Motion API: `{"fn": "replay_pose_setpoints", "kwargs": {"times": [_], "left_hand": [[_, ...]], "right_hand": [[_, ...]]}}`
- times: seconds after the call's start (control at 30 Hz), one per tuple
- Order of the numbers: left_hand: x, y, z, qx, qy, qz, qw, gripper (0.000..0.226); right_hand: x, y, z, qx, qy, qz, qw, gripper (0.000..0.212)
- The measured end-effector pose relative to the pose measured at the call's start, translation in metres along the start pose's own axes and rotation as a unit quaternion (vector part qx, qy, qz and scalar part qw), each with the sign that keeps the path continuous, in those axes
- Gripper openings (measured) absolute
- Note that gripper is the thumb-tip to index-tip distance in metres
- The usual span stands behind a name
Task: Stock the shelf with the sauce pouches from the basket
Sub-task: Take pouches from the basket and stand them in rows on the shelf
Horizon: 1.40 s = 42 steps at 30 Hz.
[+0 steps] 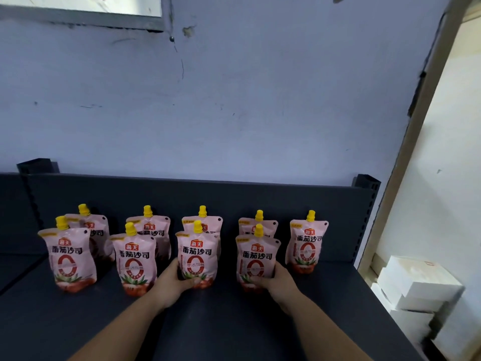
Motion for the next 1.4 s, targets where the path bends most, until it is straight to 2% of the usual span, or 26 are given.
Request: {"fn": "replay_pose_setpoints", "kwargs": {"times": [0.13,0.23,0.3,0.4,0.47,0.53,0.6,0.67,0.9,1.03,1.4], "left_hand": [[-0.005,0.0,0.006,-0.024,-0.012,-0.021,0.999,0.074],[-0.011,-0.003,0.021,-0.086,-0.004,-0.053,0.995,0.076],[-0.004,-0.01,0.04,-0.145,0.01,-0.07,0.987,0.067],[0.009,-0.03,0.075,-0.261,0.019,-0.042,0.964,0.041],[0.011,-0.048,0.091,-0.362,0.034,-0.048,0.93,0.049],[0.013,-0.064,0.092,-0.425,0.016,-0.078,0.902,0.082],[0.014,-0.071,0.08,-0.403,-0.017,-0.072,0.912,0.116],[0.016,-0.074,0.065,-0.363,-0.029,-0.053,0.93,0.127],[0.019,-0.078,0.035,-0.327,-0.023,-0.072,0.942,0.103],[0.019,-0.077,0.027,-0.34,-0.033,-0.065,0.938,0.103],[0.023,-0.086,0.038,-0.331,-0.027,-0.06,0.941,0.116]], "right_hand": [[0.0,-0.001,0.001,-0.011,0.003,0.01,1.0,0.055],[0.0,-0.001,0.004,-0.017,0.003,0.009,1.0,0.059],[-0.002,-0.003,0.007,-0.022,-0.003,0.003,1.0,0.062],[-0.009,-0.007,0.011,-0.05,-0.013,0.018,0.998,0.067],[-0.011,-0.009,0.011,-0.061,-0.017,0.009,0.998,0.065],[-0.009,-0.007,0.011,-0.053,-0.017,-0.006,0.998,0.059],[-0.006,-0.005,0.011,-0.043,-0.02,-0.014,0.999,0.057],[-0.004,-0.002,0.011,-0.039,-0.023,-0.008,0.999,0.056],[-0.007,-0.006,0.012,-0.04,-0.015,0.026,0.999,0.059],[-0.008,-0.01,0.014,-0.036,-0.009,0.032,0.999,0.054],[-0.001,-0.022,0.025,-0.025,-0.002,0.015,1.0,0.058]]}}
Point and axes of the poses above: each hand's wrist, its own z-axis away from the middle knuckle, its own y-axis out of the palm, x = y × z, the point moved 5 cm from there along -z, towards the middle knuckle, and after that the axes turned 7 degrees about z, right-handed, at the moved point
